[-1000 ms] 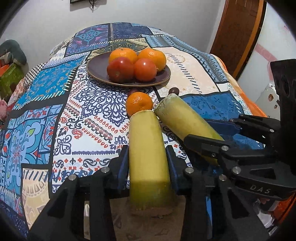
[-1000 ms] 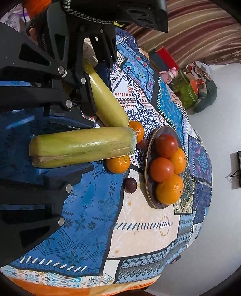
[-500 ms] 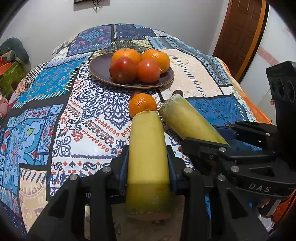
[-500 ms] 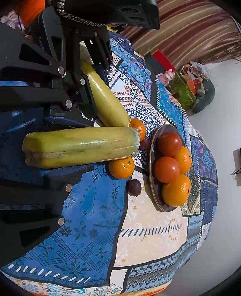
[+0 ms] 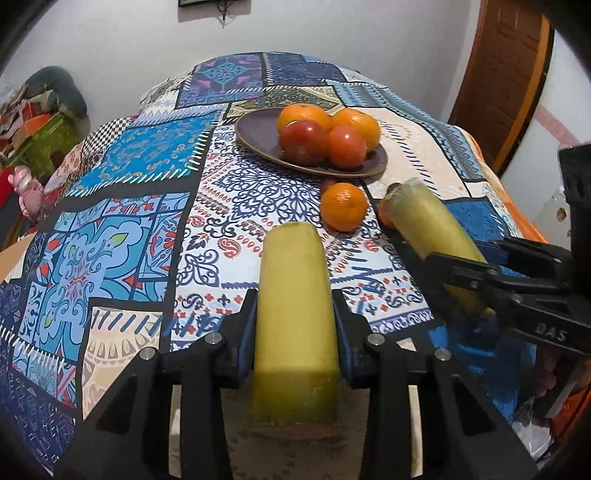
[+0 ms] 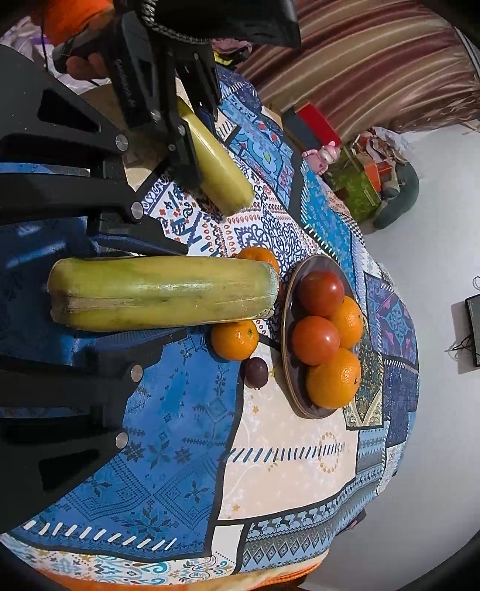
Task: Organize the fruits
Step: 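Lift both held gourds up off the bed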
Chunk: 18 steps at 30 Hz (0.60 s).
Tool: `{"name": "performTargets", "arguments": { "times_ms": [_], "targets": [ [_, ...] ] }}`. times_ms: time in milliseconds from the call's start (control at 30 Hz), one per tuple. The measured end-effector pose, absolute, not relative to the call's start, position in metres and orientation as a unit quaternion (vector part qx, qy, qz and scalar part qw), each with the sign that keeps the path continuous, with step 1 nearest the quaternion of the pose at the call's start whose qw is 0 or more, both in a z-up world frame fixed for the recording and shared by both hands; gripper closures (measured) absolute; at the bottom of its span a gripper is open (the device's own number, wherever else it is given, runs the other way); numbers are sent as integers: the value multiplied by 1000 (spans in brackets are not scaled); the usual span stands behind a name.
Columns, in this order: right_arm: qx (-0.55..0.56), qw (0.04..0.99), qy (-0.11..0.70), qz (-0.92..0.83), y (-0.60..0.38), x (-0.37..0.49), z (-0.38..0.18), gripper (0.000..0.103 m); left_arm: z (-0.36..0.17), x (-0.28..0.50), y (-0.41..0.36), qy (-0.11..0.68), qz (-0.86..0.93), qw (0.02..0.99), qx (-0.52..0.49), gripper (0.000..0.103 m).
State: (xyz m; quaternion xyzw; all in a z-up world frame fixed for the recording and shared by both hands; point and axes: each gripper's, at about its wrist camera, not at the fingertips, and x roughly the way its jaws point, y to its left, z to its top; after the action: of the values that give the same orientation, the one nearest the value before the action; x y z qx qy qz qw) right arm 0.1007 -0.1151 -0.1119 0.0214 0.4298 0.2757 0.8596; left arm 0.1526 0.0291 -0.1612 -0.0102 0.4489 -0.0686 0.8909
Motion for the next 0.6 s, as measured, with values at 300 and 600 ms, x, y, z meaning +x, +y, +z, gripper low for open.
{"name": "performTargets", "arguments": {
  "times_ms": [300,600],
  "targets": [
    [31,862,425,275,-120,101,-109,69,-167,165,21,445,-65,893,-12,66],
    [38,865,422,270,-124,104,-103,69,-164,167,16,445,-61,893,-2,66]
  ]
}}
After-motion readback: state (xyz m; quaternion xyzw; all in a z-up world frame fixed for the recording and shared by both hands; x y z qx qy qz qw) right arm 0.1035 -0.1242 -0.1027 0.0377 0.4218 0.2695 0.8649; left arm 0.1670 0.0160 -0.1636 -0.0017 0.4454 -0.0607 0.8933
